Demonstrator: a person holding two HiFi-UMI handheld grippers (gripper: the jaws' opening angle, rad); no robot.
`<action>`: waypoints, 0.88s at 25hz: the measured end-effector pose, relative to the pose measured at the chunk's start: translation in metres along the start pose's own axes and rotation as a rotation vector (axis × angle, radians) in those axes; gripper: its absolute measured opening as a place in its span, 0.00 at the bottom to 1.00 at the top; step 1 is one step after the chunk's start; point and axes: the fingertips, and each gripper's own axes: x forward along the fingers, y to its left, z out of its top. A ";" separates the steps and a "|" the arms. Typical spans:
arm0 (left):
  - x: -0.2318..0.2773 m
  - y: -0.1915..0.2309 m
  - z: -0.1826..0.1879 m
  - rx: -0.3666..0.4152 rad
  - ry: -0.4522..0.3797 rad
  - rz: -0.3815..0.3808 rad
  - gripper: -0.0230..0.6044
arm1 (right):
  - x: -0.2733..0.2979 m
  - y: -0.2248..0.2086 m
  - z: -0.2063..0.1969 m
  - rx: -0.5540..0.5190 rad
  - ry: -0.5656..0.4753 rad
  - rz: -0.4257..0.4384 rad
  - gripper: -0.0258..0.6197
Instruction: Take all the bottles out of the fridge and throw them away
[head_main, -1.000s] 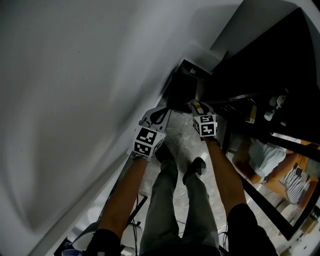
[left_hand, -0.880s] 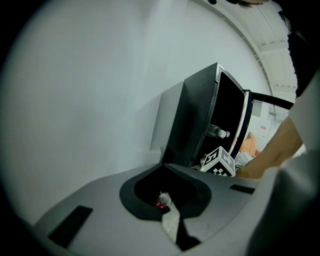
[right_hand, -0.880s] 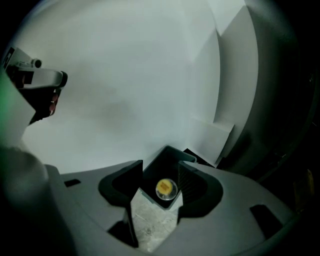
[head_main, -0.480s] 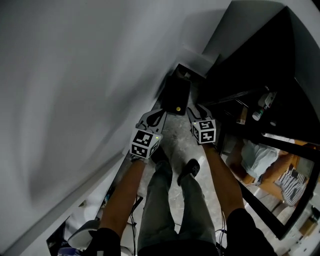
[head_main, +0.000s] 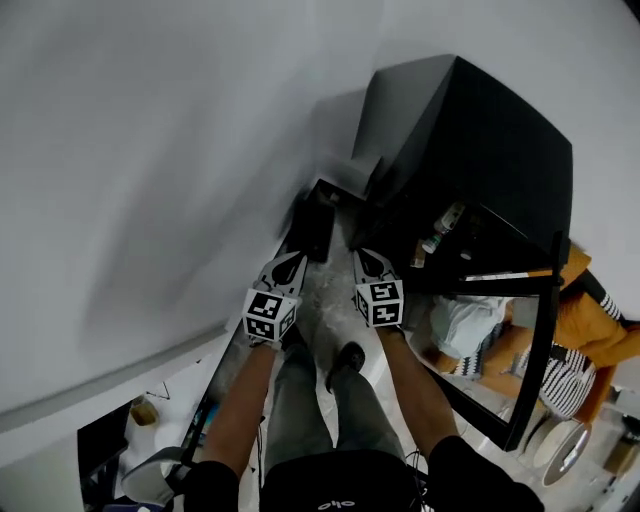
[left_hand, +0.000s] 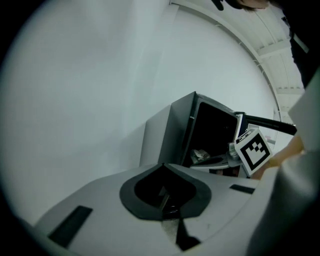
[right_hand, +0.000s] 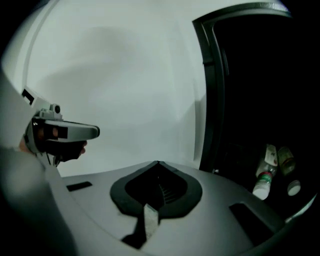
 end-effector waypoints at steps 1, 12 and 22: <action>-0.001 -0.011 0.012 0.003 -0.011 -0.002 0.04 | -0.016 -0.004 0.015 0.001 -0.019 0.000 0.05; -0.020 -0.147 0.135 0.053 -0.125 -0.064 0.04 | -0.197 -0.032 0.107 -0.007 -0.167 -0.005 0.05; -0.031 -0.245 0.181 0.063 -0.159 -0.180 0.04 | -0.302 -0.057 0.115 0.012 -0.230 -0.061 0.05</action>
